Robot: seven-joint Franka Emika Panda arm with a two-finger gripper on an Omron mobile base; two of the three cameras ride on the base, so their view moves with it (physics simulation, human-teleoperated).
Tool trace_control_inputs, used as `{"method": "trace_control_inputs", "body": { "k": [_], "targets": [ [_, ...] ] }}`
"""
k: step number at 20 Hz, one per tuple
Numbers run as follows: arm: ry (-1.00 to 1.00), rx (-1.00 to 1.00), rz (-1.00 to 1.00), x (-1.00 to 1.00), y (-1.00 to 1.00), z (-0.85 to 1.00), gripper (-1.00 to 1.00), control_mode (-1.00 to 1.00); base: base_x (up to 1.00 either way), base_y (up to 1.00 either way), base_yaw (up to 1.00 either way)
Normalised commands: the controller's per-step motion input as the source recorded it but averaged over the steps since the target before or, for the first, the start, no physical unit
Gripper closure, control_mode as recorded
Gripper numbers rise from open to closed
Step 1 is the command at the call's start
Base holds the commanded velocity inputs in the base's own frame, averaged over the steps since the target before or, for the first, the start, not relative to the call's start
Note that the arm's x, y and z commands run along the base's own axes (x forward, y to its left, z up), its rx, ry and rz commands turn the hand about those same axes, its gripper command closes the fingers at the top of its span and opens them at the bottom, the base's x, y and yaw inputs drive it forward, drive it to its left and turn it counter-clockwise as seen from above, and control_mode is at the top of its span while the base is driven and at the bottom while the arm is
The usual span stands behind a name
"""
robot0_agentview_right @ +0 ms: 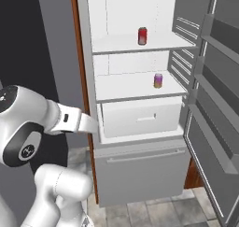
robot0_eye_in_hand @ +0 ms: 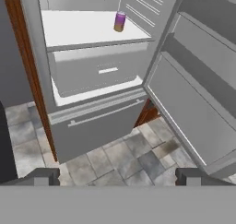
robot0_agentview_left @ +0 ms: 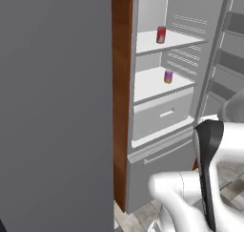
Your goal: Open the fridge, grab two sodas, and place both sodas inside the bowl with ice on the dining counter.
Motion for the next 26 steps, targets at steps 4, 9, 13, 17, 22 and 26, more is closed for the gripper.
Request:
{"method": "trace_control_inputs", "body": {
  "k": [4, 9, 13, 17, 22, 26],
  "targets": [
    [0.0, 0.0, 0.0, 0.0, 0.0, 0.0, -1.0, 1.0, 0.07, -0.49, 0.19],
    [0.0, 0.0, 0.0, 0.0, 0.0, 0.0, -1.0, 1.0, 0.2, -0.58, 0.2],
    [0.0, 0.0, 0.0, 0.0, 0.0, 0.0, -1.0, 1.0, 0.23, -0.59, 0.21],
    [0.0, 0.0, 0.0, 0.0, 0.0, 0.0, -1.0, 1.0, 0.33, -0.55, 0.2],
    [0.0, 0.0, 0.0, 0.0, 0.0, 0.0, -1.0, 1.0, 0.55, -0.19, 0.18],
    [0.0, 0.0, 0.0, 0.0, 0.0, 0.0, -1.0, 1.0, 0.76, 0.12, 0.16]
  ]
}}
